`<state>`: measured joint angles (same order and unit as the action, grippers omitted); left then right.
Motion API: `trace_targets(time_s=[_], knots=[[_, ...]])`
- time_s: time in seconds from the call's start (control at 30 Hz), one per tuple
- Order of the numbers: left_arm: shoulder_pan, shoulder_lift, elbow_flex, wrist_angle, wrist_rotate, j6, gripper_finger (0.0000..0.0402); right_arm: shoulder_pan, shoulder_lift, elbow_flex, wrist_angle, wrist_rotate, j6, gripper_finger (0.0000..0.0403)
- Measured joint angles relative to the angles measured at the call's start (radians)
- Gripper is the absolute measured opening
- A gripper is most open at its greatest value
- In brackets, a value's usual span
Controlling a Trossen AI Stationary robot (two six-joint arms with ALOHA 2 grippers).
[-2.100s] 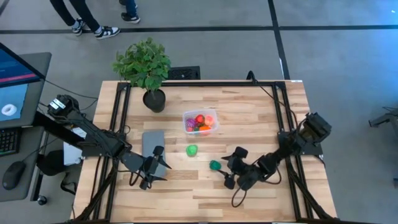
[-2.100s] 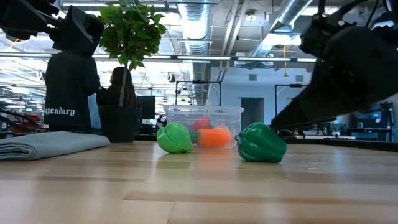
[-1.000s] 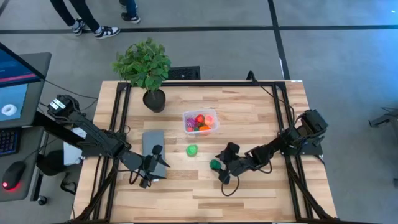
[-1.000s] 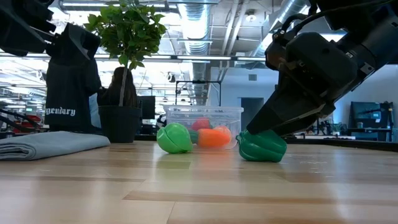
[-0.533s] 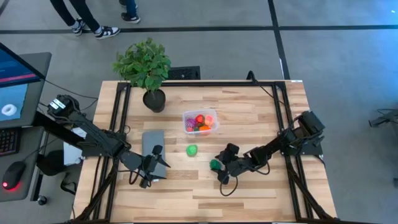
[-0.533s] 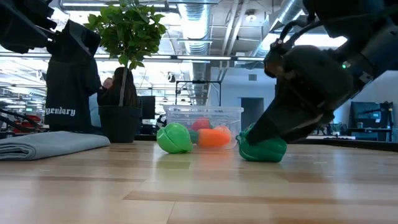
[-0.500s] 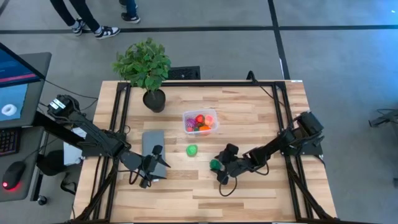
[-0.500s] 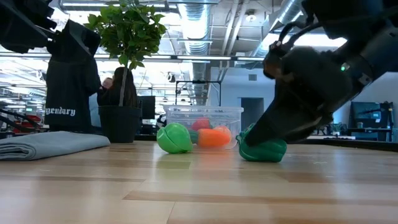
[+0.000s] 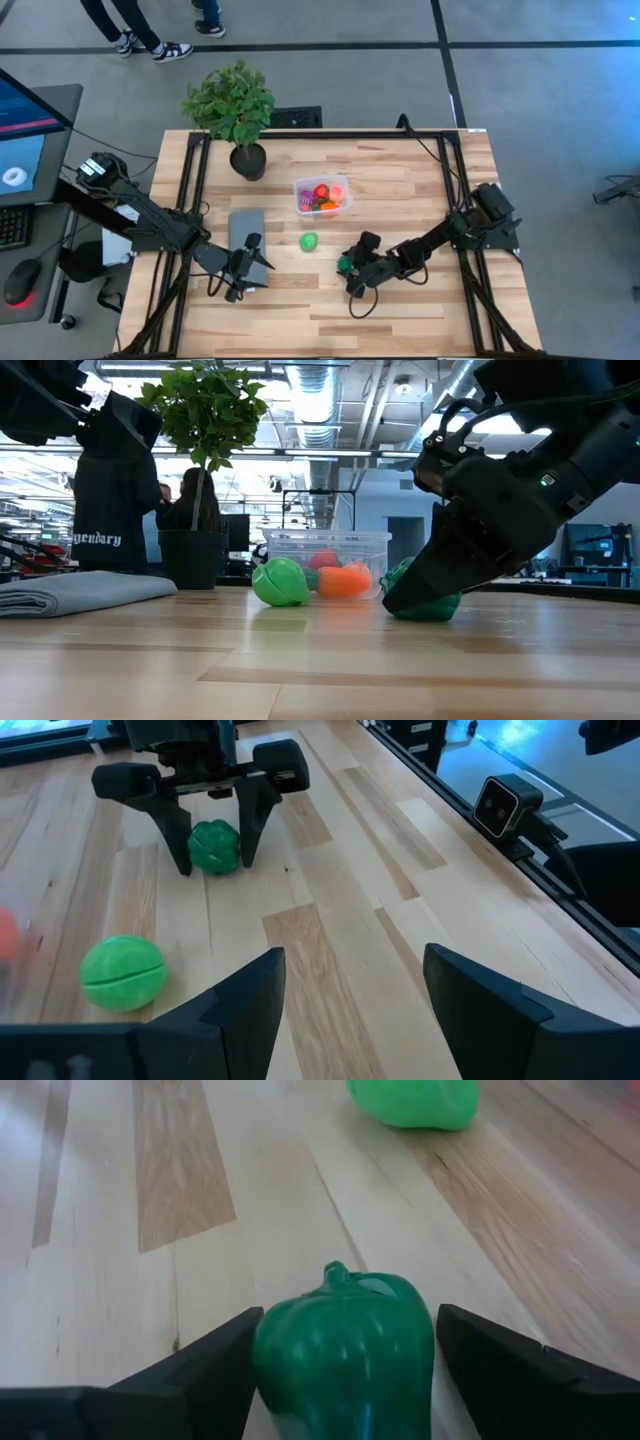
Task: Pick and placing Produce into tupperware
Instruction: Put the bell pepper into the transparent container
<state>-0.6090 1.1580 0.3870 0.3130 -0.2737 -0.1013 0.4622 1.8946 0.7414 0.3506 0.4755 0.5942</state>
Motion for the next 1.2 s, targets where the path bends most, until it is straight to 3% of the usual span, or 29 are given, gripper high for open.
trace_targets(time_s=[0.9,1.2], knots=[[0.000,0.000,0.000,0.000,0.000,0.004,0.0231,-0.001,0.000,-0.001,-0.006,0.001,0.001,0.0220],[0.000,0.000,0.000,0.000,0.000,0.005,0.0231,-0.001,0.000,-0.001,-0.005,-0.001,0.000,0.0226]])
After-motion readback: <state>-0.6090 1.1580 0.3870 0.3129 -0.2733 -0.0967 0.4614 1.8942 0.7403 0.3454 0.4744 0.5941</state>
